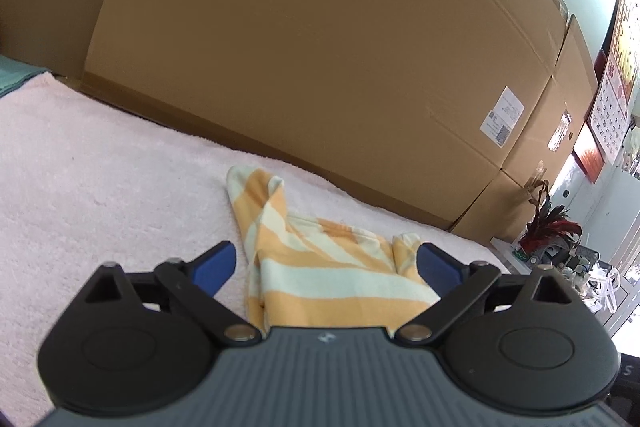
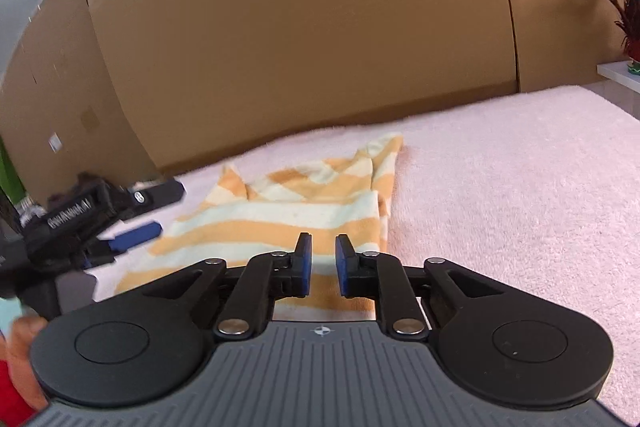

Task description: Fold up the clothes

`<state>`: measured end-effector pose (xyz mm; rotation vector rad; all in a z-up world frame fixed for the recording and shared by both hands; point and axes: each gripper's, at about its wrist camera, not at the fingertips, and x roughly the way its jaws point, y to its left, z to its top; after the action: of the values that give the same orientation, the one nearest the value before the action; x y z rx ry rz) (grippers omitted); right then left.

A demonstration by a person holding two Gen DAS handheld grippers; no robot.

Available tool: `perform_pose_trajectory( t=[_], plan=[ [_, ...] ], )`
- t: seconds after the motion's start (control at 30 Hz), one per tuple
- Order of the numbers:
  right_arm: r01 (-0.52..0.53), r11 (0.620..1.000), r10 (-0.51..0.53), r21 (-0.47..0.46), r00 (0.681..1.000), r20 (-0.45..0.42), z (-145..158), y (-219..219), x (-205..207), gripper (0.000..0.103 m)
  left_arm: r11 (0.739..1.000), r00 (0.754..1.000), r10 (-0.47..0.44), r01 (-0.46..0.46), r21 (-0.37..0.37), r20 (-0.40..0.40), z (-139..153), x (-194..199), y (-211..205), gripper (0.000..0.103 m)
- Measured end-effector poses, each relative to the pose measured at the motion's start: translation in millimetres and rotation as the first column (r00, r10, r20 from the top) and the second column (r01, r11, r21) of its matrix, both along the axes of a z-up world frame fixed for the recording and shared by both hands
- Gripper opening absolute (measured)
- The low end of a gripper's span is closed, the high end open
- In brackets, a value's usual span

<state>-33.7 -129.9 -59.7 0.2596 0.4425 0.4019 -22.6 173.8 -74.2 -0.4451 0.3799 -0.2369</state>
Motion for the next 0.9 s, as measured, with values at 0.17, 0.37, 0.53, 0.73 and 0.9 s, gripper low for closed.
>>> perform_pose_trajectory(
  t=[0.17,0.37,0.53,0.73,0.9],
  plan=[
    [-0.075,0.992,0.076,-0.100,0.997,0.005,-16.3,12.7,-16.6,0.018,1.000,1.000,0.012,-0.012,-0.002,0.012,-0.6,-1.7,0.3,0.098],
    [-0.049,0.997,0.053,-0.067,0.997,0.053,-6.1,4.4,-25.8,0.020,0.990,0.995,-0.040,0.028,0.135,0.090,10.6,-34.5,-17.5,0.097],
    [-0.068,0.985,0.073,-0.157,0.997,0.030,-18.6,14.6,-30.4,0.024,0.965,0.992,-0.128,0.119,0.234,0.022,3.9,-53.2,-33.9,0.090],
    [-0.087,0.981,0.094,-0.176,0.995,0.029,-12.9,12.6,-32.3,0.025,0.945,0.989,-0.127,0.145,0.292,-0.079,-5.7,-50.4,-37.4,0.086],
    [-0.022,0.997,0.026,-0.078,0.998,0.052,9.1,5.5,-10.8,0.025,0.966,0.994,-0.108,0.109,0.236,-0.017,18.1,-37.8,-34.5,0.093]
  ],
)
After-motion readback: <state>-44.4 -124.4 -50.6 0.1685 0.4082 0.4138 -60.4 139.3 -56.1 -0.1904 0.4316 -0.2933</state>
